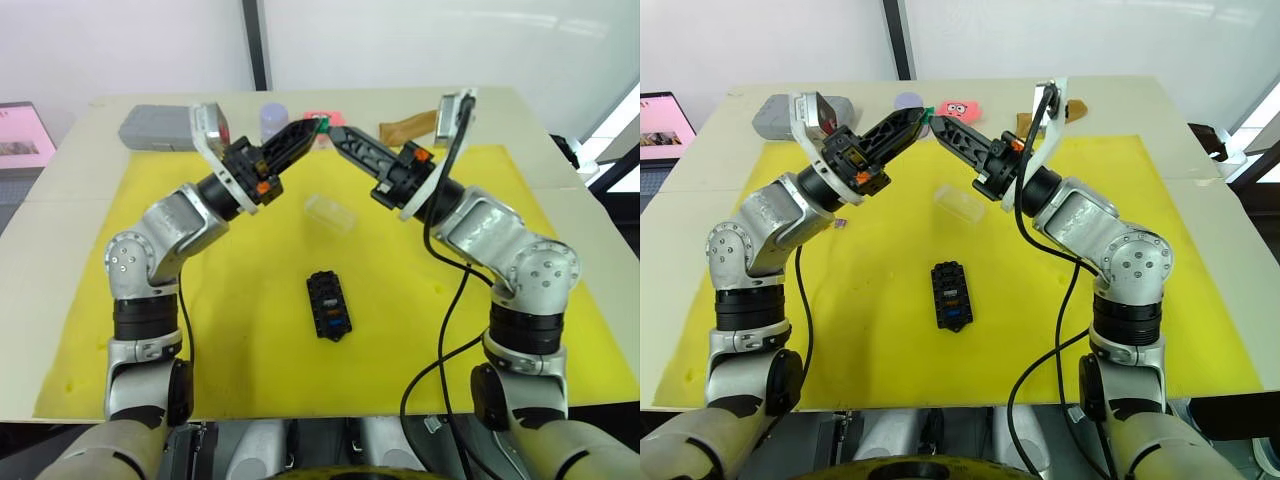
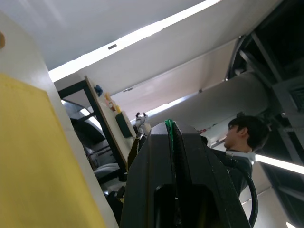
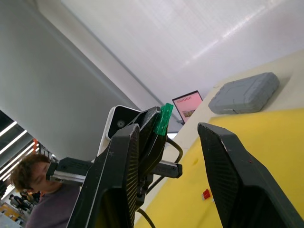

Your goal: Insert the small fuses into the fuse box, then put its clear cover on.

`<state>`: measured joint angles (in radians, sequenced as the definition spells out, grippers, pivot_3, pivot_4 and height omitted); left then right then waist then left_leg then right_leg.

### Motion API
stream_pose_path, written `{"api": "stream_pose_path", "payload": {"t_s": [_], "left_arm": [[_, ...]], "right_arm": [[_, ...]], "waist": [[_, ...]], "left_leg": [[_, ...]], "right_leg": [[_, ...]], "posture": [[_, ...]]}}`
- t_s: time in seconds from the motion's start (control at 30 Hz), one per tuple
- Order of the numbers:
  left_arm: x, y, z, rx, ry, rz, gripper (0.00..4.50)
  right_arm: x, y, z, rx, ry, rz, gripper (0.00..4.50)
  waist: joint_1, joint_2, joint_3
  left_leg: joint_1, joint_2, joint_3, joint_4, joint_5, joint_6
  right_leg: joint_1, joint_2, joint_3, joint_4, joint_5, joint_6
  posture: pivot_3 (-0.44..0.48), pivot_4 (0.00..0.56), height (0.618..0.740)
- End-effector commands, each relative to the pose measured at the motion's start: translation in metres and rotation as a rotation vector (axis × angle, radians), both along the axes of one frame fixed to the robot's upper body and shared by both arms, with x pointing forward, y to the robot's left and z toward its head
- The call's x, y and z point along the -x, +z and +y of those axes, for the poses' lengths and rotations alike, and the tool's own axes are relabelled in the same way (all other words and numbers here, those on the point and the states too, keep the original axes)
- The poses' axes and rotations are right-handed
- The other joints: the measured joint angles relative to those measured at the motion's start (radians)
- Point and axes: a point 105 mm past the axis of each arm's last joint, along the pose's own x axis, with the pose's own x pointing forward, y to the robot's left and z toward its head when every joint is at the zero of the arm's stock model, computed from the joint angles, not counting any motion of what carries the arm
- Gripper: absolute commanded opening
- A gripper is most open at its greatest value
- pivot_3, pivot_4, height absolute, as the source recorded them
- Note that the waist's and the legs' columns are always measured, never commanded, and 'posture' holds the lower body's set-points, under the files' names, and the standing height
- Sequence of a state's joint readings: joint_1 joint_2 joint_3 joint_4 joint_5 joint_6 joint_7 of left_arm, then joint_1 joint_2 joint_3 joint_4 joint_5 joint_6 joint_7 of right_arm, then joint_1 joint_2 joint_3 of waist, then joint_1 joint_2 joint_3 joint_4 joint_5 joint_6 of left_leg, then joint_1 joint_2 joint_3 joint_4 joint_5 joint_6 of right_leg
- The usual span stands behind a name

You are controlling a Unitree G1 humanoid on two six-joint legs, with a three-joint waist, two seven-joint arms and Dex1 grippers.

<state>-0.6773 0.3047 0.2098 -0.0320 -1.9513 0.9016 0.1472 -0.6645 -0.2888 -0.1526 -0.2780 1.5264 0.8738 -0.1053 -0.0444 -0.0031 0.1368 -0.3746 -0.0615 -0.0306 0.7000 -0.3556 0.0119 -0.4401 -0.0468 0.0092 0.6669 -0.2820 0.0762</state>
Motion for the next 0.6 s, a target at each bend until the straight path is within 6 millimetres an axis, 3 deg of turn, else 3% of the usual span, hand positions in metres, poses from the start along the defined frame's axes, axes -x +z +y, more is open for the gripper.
{"api": "stream_pose_path", "payload": {"t_s": [0.03,0.43,0.53,0.6], "left_arm": [[0.0088,0.012,-0.0017,0.01,-0.018,-0.057,0.0],[0.0065,0.0069,-0.005,-0.002,-0.027,-0.052,0.0],[0.0064,0.0058,-0.0058,-0.006,-0.03,-0.053,0.0],[0.006,0.0057,-0.0058,-0.007,-0.029,-0.053,0.0]], "right_arm": [[0.0094,0.0142,0.002,-0.033,0.019,-0.052,2.11],[0.0134,0.0191,0.0041,-0.034,0.032,-0.066,2.11],[0.0147,0.0208,0.0032,-0.042,0.032,-0.07,1.24],[0.0162,0.0216,0.0029,-0.045,0.035,-0.073,0.27]], "waist": [[0.0,0.0,0.0],[0.0,0.0,0.0],[0.0,0.0,0.0],[0.0,0.0,0.0]], "left_leg": [[0.0,0.0,0.0,0.0,0.0,0.0],[0.0,0.0,0.0,0.0,0.0,0.0],[0.0,0.0,0.0,0.0,0.0,0.0],[0.0,0.0,0.0,0.0,0.0,0.0]], "right_leg": [[0.0,0.0,0.0,0.0,0.0,0.0],[0.0,0.0,0.0,0.0,0.0,0.0],[0.0,0.0,0.0,0.0,0.0,0.0],[0.0,0.0,0.0,0.0,0.0,0.0]], "posture": [[0.0,0.15,0.74],[0.0,0.15,0.74],[0.0,0.15,0.74],[0.0,0.15,0.74]]}}
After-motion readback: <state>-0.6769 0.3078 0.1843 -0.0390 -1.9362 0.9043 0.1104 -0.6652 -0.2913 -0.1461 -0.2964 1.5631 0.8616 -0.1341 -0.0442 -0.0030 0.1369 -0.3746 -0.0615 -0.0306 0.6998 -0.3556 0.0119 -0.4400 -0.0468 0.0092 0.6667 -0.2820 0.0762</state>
